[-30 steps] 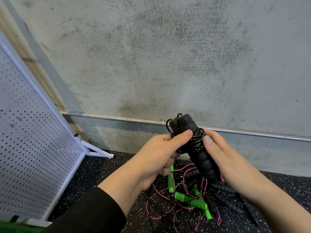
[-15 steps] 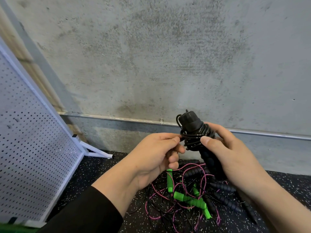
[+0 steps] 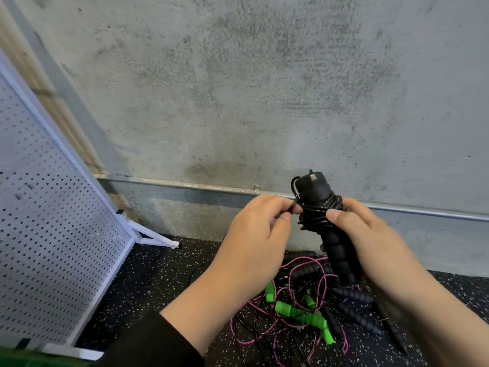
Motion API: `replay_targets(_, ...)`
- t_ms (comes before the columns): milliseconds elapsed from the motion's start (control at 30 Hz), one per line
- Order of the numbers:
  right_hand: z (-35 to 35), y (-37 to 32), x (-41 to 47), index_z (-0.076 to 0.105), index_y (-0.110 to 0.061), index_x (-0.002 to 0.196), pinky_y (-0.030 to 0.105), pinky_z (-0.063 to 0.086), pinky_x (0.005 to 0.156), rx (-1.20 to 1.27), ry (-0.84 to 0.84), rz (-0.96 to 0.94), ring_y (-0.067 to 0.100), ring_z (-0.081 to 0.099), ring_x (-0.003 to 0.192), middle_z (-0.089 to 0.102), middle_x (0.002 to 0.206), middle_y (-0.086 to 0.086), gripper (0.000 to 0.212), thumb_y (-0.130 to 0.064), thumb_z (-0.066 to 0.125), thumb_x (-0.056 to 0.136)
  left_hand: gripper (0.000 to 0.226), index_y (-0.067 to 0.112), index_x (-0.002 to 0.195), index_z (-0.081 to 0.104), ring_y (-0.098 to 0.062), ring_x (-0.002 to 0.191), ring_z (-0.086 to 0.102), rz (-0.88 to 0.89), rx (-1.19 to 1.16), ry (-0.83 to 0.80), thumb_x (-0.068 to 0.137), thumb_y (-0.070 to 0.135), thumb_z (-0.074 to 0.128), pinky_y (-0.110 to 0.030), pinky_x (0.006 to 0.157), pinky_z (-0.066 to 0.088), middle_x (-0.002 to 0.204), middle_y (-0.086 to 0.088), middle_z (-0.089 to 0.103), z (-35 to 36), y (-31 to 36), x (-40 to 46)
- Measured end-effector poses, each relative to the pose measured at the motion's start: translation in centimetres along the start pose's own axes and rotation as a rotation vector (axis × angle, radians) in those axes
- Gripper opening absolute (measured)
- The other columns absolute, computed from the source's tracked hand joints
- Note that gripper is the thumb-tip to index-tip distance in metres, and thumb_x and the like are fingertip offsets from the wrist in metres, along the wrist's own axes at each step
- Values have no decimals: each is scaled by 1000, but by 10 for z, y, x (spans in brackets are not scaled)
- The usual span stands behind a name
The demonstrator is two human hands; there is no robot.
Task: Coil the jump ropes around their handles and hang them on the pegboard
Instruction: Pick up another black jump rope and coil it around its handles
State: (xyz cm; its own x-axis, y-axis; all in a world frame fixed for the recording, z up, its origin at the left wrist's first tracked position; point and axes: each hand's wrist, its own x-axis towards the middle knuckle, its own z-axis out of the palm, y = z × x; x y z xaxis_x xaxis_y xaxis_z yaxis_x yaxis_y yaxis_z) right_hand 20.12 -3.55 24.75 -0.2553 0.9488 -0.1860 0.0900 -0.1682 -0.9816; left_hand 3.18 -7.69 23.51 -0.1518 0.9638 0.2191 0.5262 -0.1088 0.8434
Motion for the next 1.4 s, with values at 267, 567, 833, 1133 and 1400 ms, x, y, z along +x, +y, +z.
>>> replay_targets(267,3,3,-1,71,-37,98,34,53,53,-41,-35,40,22,65,71,73,92,13,19,-42,53,96,11,15,100,80,6,112,57,113,-99,2,93,13,72,-7,97,36,120,15,65,-1,-4,8)
replay_targets(567,10,-2,-11,71,-21,96,27,49,51,-48,1,28,19,60,62,70,80,15,51,-65,60,72,11,27,89,72,-4,81,65,30,-348,192,95,17,70,-22,78,51,86,12,72,6,2,3)
replay_targets(833,13,-3,-12,65,2,100,21,41,42,13,-29,82,16,55,50,66,63,7,67,-61,56,78,13,14,101,64,-15,75,65,-80,-650,289,105,13,53,-35,78,55,78,7,65,7,-1,10)
replay_targets(1133,10,1,-8,75,-19,86,39,45,62,121,-29,64,26,59,63,72,80,16,47,-62,59,76,20,22,114,56,-10,77,68,-167,-664,214,101,7,57,-22,70,49,86,4,74,3,-1,11)
replay_targets(1400,9,1,-6,73,-12,90,38,42,60,181,-56,51,28,55,61,69,78,18,52,-59,54,78,21,20,109,73,-9,76,67,-218,-702,201,96,5,66,-21,73,50,86,0,74,4,-5,13)
